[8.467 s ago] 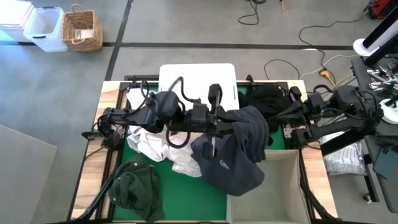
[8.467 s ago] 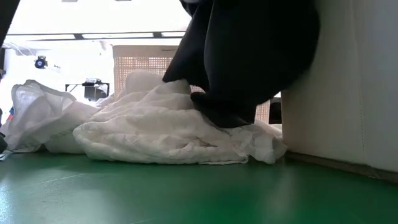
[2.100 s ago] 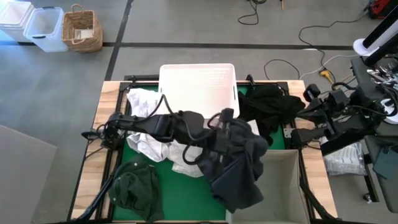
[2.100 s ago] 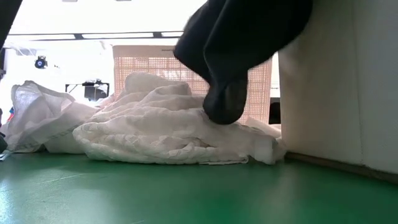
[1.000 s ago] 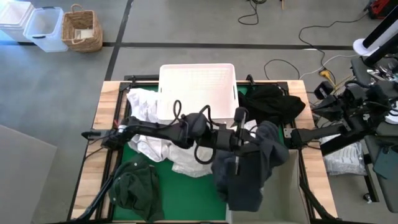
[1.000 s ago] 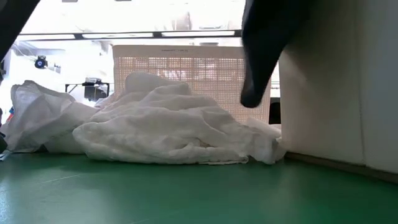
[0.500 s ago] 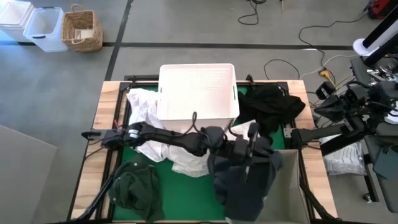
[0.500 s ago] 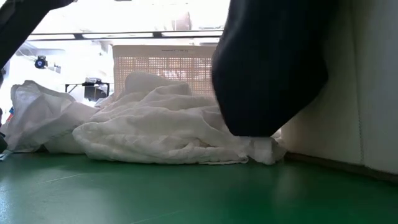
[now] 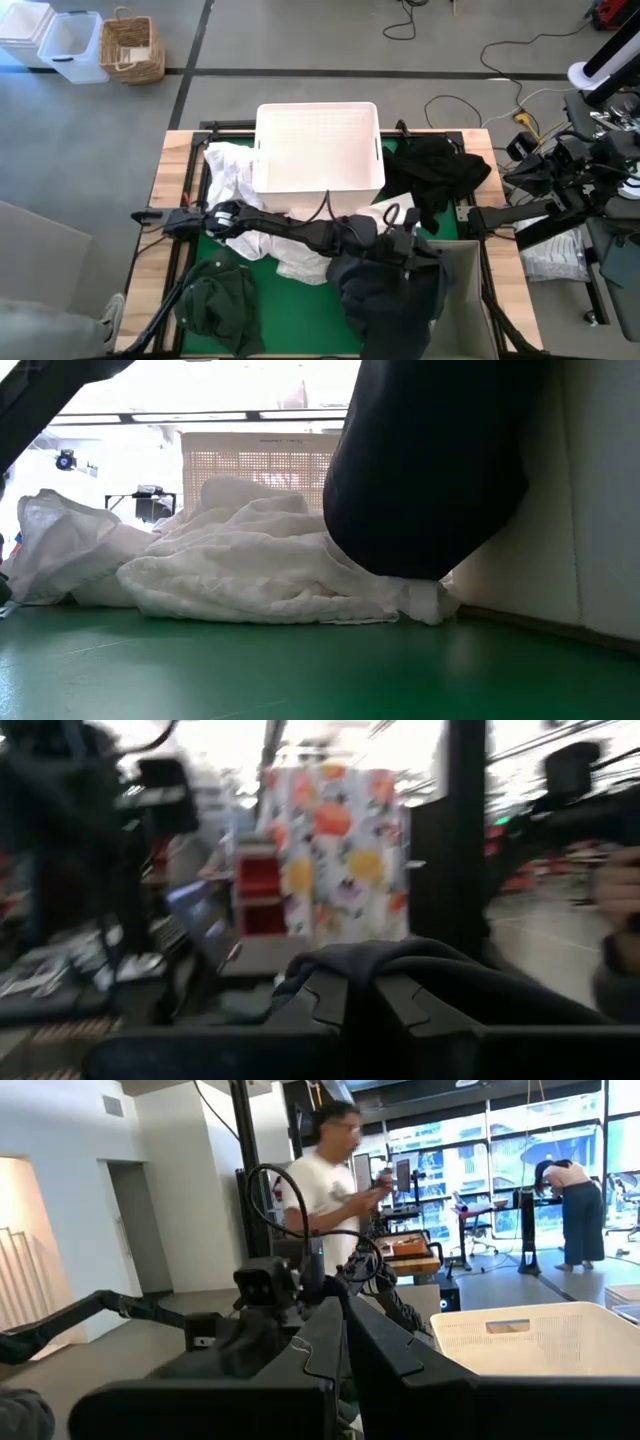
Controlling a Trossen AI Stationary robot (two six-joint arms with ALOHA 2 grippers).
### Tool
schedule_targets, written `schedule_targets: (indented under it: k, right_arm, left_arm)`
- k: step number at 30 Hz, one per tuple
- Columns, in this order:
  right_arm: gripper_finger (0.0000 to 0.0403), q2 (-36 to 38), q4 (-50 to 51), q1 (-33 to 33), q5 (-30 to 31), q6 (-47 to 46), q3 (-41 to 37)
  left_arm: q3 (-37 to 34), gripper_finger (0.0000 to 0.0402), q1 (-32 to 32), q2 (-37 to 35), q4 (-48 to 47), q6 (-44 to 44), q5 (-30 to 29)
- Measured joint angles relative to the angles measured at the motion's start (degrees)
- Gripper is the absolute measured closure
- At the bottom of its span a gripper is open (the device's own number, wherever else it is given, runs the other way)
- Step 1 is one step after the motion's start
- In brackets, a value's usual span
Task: Pick and place trash into bin
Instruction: Put the black shorts into the white fabric storage bin
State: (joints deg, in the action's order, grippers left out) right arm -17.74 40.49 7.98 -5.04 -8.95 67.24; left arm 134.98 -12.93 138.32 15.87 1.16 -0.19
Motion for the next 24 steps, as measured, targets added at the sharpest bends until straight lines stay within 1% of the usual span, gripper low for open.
schedule_targets:
  k: [3, 6, 9, 12, 15, 18, 21, 24]
  right_arm:
    - [0.0390, 0.0, 0.1, 0.0, 0.0, 0.0, 0.0]
    - [0.0390, 0.0, 0.1, 0.0, 0.0, 0.0, -0.1]
    - [0.0390, 0.0, 0.4, 0.0, 0.0, 0.0, -0.2]
    - [0.0390, 0.0, 1.2, 0.0, 0.1, 0.0, -0.2]
    - [0.0390, -0.1, 1.3, 0.0, 0.1, -0.2, -0.3]
    - [0.0390, -0.1, 1.3, 0.0, 0.1, -0.5, -0.3]
    - [0.0390, -0.1, 1.3, 0.0, 0.1, -0.5, -0.3]
    - [0.0390, -0.1, 1.3, 0.0, 0.1, -0.8, -0.3]
  left_arm:
    - [0.0, 0.0389, 0.0, 0.2, -4.3, -1.3, -2.1]
    - [0.0, 0.0357, 0.0, 0.5, -7.7, -2.2, -2.2]
    - [0.0, 0.0308, -0.2, 0.5, -9.3, -2.3, -2.2]
    - [0.0, 0.0247, -0.5, 0.5, -10.0, -4.0, -2.3]
    - [0.0, 0.0188, -0.5, 0.5, -10.1, -8.0, -2.6]
    - [0.0, 0.0136, -0.5, 0.5, -9.9, -16.2, -4.8]
    - [0.0, 0.0101, -0.4, 0.4, -11.7, -19.7, -4.9]
    - [0.0, 0.0083, -0.4, -0.3, -16.8, -21.1, -4.8]
